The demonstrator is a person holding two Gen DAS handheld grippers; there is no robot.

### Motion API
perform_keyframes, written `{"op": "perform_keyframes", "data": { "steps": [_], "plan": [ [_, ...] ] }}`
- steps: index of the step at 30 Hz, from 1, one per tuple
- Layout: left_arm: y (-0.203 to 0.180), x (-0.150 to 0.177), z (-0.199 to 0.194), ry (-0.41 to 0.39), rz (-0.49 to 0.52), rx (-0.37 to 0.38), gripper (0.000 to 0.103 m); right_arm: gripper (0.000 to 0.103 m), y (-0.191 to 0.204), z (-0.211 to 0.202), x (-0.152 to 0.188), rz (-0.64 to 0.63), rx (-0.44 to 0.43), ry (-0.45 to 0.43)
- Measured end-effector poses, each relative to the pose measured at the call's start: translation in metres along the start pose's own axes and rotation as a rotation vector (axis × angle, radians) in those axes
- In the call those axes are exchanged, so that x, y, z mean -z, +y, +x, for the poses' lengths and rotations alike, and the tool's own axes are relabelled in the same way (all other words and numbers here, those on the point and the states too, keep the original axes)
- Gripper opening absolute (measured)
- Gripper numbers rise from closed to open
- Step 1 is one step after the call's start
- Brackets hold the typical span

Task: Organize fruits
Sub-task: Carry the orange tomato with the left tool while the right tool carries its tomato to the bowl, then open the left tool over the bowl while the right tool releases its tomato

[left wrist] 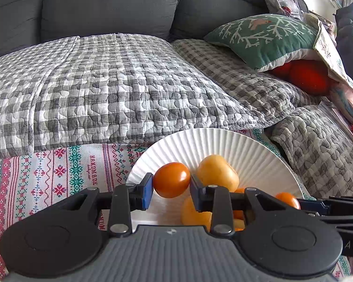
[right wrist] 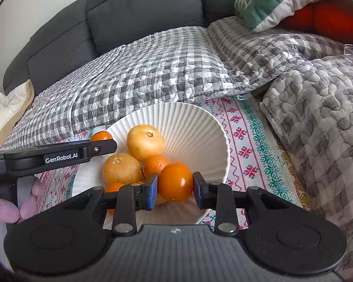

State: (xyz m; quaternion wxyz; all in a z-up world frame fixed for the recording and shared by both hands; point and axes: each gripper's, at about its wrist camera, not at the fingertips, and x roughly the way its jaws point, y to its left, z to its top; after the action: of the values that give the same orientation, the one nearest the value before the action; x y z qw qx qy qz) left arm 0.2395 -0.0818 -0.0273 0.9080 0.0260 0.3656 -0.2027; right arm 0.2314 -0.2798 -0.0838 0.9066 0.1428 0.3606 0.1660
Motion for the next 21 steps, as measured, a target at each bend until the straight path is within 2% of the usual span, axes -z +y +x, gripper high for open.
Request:
{"op": "perform_keyframes", "data": {
  "steps": [6,10,12,14,21],
  "plan": [
    [-0.005,-0.002,0.003,0.007,0.003,-0.008,0.028,0.030,0.005,0.001,0.000,-0.005,0.020,0.001],
    [-0.007,-0.001,0.000,0.005,0.007,-0.013,0.039,0.033,0.004,-0.001,-0.001,0.007,0.032,-0.004],
    [-0.008,0.001,-0.004,0.003,0.021,-0.021,0.044,0.037,0.004,-0.005,-0.001,0.018,0.027,-0.007],
    [-0.008,0.003,-0.007,0.007,0.022,-0.023,0.050,0.050,0.004,-0.009,-0.002,0.026,0.024,-0.014],
    [-0.007,0.014,-0.033,0.007,0.015,-0.036,0.061,0.060,0.019,-0.024,0.001,0.000,0.032,-0.014]
  ]
}}
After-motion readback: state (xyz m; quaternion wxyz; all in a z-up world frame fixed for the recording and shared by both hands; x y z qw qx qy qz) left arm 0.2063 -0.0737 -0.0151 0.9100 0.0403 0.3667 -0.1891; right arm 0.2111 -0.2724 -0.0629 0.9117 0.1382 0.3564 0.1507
